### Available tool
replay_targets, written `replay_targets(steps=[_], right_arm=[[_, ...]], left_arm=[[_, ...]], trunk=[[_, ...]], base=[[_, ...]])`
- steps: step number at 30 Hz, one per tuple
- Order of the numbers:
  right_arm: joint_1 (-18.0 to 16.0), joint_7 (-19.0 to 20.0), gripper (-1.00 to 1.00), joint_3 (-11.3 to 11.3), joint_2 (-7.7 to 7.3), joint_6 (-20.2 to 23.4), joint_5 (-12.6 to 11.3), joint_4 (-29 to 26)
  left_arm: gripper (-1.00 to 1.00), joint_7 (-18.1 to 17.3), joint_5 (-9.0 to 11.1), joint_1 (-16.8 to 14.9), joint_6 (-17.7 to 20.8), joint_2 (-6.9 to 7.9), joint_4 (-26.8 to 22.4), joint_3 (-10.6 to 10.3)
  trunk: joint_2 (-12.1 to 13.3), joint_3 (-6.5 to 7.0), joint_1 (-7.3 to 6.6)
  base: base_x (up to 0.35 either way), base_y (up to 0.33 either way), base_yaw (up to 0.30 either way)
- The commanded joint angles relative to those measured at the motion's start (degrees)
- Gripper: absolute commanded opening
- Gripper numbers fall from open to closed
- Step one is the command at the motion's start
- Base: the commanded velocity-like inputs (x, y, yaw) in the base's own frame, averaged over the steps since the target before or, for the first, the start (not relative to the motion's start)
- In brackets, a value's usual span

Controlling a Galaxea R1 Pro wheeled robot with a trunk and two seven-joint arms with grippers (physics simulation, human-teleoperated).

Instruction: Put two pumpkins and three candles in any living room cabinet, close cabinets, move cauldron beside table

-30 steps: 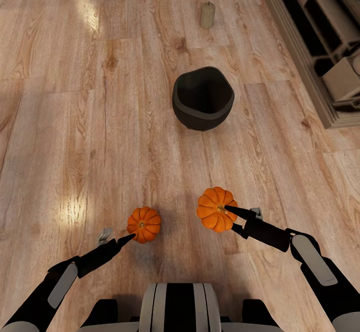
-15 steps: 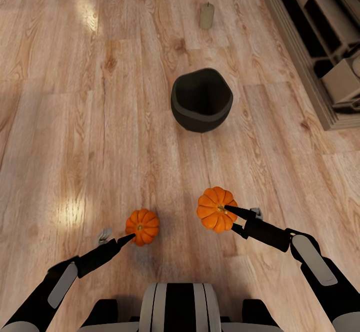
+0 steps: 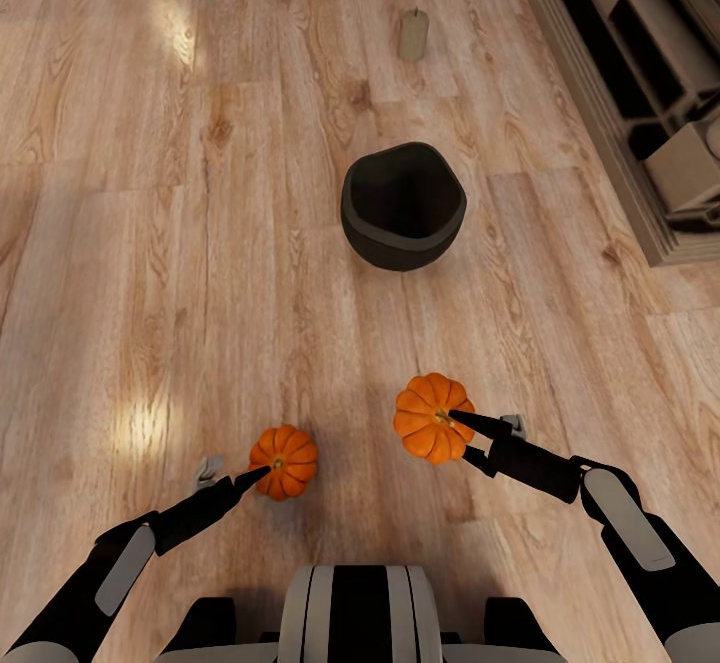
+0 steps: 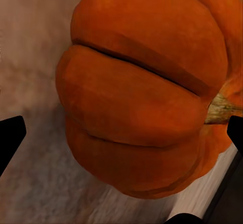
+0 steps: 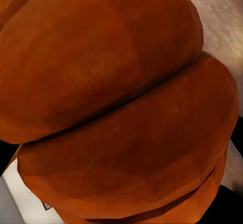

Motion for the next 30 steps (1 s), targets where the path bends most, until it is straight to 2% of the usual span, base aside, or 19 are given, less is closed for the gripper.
replay_targets(steps=[1, 23, 30], right_arm=[[0.0, 0.5, -1.00, 0.1, -0.04, 0.1, 0.1, 0.0], [0.0, 0.5, -1.00, 0.1, -0.04, 0.1, 0.1, 0.0], [0.0, 0.5, -1.00, 0.1, -0.04, 0.1, 0.1, 0.0]], left_arm=[[1.00, -0.1, 0.4, 0.0, 0.4, 0.02, 0.0, 0.1], [1.00, -0.1, 0.7, 0.0, 0.4, 0.07, 0.1, 0.1], [1.00, -0.2, 0.7, 0.0, 0.4, 0.07, 0.1, 0.2]], trunk=[[0.0, -0.03, -0.01], [0.0, -0.03, -0.01], [0.0, -0.03, -0.01]], base=[[-0.057, -0.001, 0.000], [-0.026, -0.029, 0.000], [0.141, -0.034, 0.000]])
